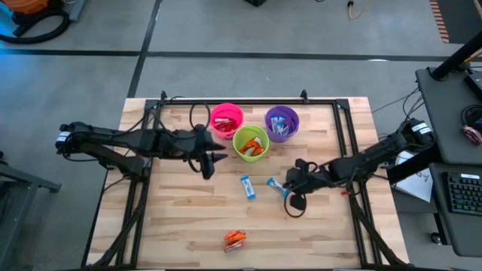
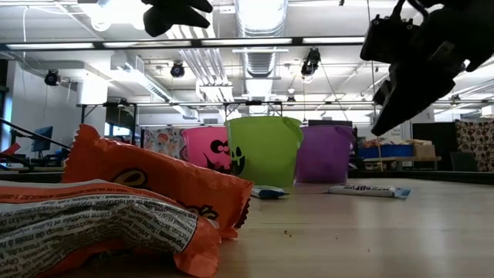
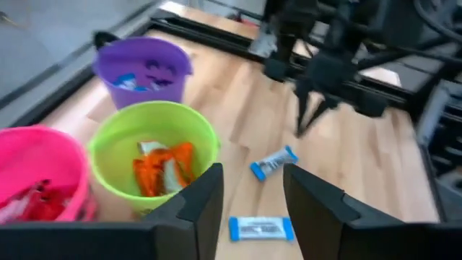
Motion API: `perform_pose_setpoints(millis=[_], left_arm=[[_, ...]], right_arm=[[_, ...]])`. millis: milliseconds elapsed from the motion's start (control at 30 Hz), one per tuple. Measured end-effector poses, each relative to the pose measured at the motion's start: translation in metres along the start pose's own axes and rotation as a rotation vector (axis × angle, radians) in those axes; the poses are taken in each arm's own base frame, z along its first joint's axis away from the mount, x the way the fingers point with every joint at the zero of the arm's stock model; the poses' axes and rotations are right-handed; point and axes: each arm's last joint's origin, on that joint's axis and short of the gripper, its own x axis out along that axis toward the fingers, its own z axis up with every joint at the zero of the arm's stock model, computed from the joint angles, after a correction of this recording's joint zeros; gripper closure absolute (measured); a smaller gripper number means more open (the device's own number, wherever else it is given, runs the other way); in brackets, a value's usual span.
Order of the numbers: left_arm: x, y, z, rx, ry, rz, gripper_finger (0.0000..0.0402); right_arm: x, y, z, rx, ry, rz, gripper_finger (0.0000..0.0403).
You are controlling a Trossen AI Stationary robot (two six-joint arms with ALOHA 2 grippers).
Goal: Sort candy
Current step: Put the blue candy into the violet bin
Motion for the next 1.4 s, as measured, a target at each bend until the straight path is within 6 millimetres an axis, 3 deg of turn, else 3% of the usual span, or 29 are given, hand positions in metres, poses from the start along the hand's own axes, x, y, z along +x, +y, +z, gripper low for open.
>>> perform_pose_setpoints(millis=[267,467,567,700,900,1067,1400], left_arm=[[0.006,-0.015,-0.011,0.104,0.076,-0.145,0.0335],[0.019,-0.021,-0.016,0.123,0.100,-0.171,0.0392],[0.024,-0.026,-0.016,0.103,0.090,-0.198,0.0398],[0.033,-0.031,-0.015,0.079,0.056,-0.217,0.0397],[0.045,-0.040,-0.011,0.002,0.027,-0.231,0.0401],[0.053,-0.045,-0.009,-0.005,-0.025,-0.235,0.0401],[0.057,-0.047,-0.006,-0.105,-0.062,-0.233,0.0401]], right_arm=[[0.001,0.009,0.004,0.008,-0.245,-0.049,0.0394],[0.010,0.009,-0.035,0.136,-0.329,-0.051,0.0394],[0.009,0.010,-0.044,0.161,-0.321,-0.049,0.0394],[0.009,0.012,-0.048,0.062,-0.262,-0.049,0.0394],[0.001,0.023,-0.030,0.044,-0.231,-0.077,0.0381],[-0.004,0.026,-0.020,0.115,-0.200,-0.106,0.0323],[0.000,0.020,-0.030,0.040,-0.164,-0.138,0.0164]])
